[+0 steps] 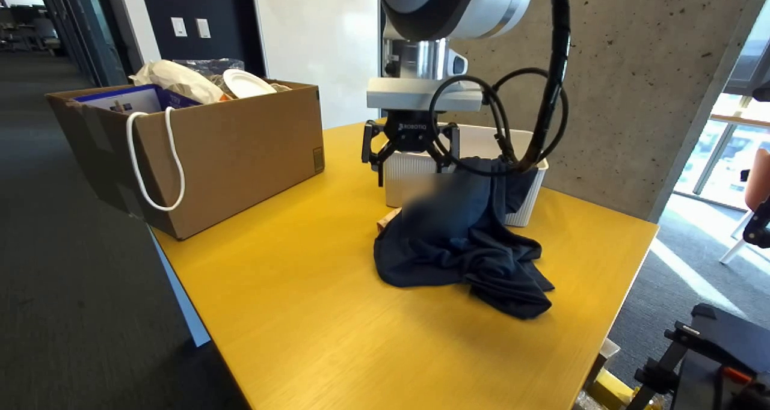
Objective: Put the clothes in the basket
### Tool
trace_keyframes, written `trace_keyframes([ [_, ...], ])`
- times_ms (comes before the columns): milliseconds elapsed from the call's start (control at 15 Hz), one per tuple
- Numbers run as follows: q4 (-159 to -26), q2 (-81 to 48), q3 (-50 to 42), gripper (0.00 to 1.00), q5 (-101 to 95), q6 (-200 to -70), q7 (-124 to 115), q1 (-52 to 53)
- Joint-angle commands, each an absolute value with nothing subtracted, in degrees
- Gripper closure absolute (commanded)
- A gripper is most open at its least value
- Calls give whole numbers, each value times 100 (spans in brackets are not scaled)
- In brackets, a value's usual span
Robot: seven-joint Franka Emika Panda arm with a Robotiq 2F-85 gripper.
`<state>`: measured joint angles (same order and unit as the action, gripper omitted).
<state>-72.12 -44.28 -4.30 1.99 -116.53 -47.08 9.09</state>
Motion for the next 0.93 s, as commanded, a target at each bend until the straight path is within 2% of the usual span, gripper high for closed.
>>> trace_keyframes([
  [0,-7359,-4339,-415,0,172,-11689,-4752,903],
  [200,-7553,-4169,-429,0,165,-11690,-4771,897],
  [467,-9055,-3391,-582,0,-12,-12147,-5115,1058],
  [733,-10243,-2949,-856,0,-506,-13110,-5558,1036],
  [867,-10348,-3014,-989,0,-703,-13486,-5562,891],
])
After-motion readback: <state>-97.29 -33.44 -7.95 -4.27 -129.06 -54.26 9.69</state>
